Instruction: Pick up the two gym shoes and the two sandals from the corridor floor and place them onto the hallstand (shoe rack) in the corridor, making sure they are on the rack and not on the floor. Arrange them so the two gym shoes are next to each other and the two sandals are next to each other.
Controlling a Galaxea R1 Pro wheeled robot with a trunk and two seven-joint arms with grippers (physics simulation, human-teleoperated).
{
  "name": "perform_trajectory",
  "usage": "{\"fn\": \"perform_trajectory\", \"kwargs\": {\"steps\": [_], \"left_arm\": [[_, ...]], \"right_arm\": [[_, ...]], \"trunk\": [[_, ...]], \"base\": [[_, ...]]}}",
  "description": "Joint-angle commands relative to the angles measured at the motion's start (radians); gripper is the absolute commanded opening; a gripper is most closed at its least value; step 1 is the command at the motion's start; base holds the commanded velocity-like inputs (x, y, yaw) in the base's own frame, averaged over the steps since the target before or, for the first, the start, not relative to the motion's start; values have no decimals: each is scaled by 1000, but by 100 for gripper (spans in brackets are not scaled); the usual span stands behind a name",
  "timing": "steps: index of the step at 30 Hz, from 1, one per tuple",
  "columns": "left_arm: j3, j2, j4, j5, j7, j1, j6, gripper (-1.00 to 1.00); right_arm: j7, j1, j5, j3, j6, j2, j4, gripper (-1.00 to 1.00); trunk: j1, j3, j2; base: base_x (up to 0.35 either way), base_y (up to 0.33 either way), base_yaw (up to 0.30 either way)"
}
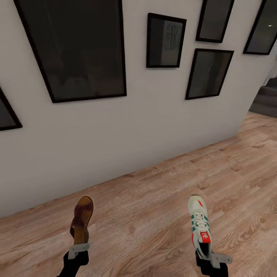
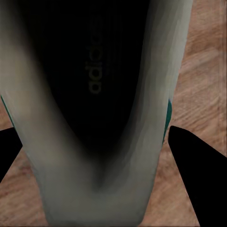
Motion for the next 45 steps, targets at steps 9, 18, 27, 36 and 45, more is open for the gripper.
{"fn": "perform_trajectory", "kwargs": {"steps": [9,18,27,36,45], "left_arm": [[10,-1,0,-10,-2,-1,-4,-100],[11,-1,0,-10,-2,-1,-5,-100],[11,-1,0,-9,-2,-1,-5,-100],[11,-1,0,-10,-2,-1,-5,-100],[11,-1,-3,-10,-2,-1,-5,-100]], "right_arm": [[-5,-1,8,-3,-3,0,2,-100],[-4,-1,8,-3,-3,0,2,-100],[-4,-1,8,-3,-3,0,2,-100],[-4,-1,8,-3,-3,0,2,-100],[-5,-1,8,-3,-3,0,2,-100]], "trunk": [[0,-1,0],[0,-1,0],[0,-1,0],[0,-1,0],[0,-1,0]], "base": [[266,-185,-300],[300,-138,-300],[301,-135,-300],[290,-148,-300],[243,-191,-300]]}}
